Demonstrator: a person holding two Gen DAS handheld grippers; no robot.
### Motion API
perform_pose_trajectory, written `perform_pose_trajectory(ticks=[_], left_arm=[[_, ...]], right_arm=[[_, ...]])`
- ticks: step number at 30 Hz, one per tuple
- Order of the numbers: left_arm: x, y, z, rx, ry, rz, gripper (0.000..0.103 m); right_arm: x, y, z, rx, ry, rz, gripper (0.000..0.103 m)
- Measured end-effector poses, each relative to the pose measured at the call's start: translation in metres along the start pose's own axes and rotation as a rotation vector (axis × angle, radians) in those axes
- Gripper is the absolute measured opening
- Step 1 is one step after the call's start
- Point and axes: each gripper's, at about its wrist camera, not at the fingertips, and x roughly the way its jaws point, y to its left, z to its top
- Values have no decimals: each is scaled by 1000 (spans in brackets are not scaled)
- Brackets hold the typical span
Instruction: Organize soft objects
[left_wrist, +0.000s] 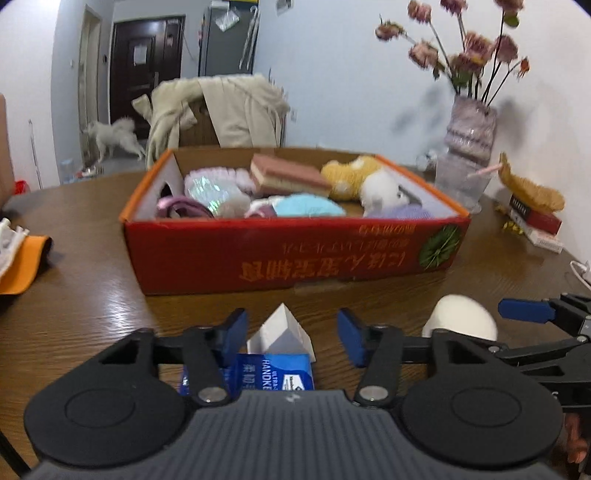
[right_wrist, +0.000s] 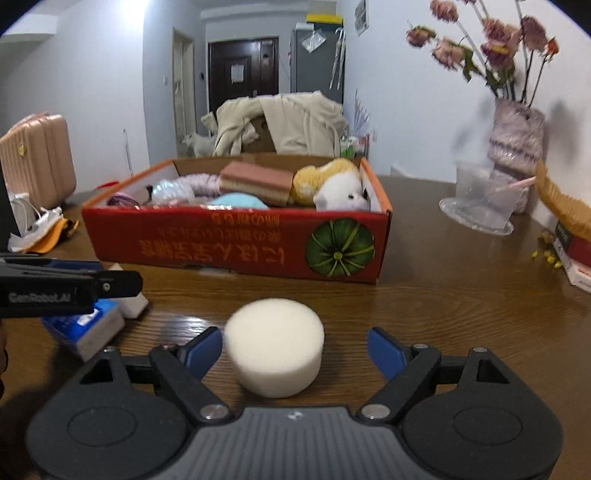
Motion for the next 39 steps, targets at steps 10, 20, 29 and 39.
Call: perform_pose_trajectory(ticks=[10, 20, 29, 39], left_arm=[[-5, -3, 4, -29, -11, 11, 20], [-50, -21, 10, -10, -88, -10, 20], [-41, -10, 85, 25, -178, -44, 20], [106, 28, 165, -62, -16, 54, 23]], right_arm=[[-1, -5, 0, 10, -6, 52, 55], [-36, -5, -2, 16, -58, 72, 56], [-30, -18, 74, -11, -161, 177, 56], [119, -24, 169, 26, 7, 129, 58]])
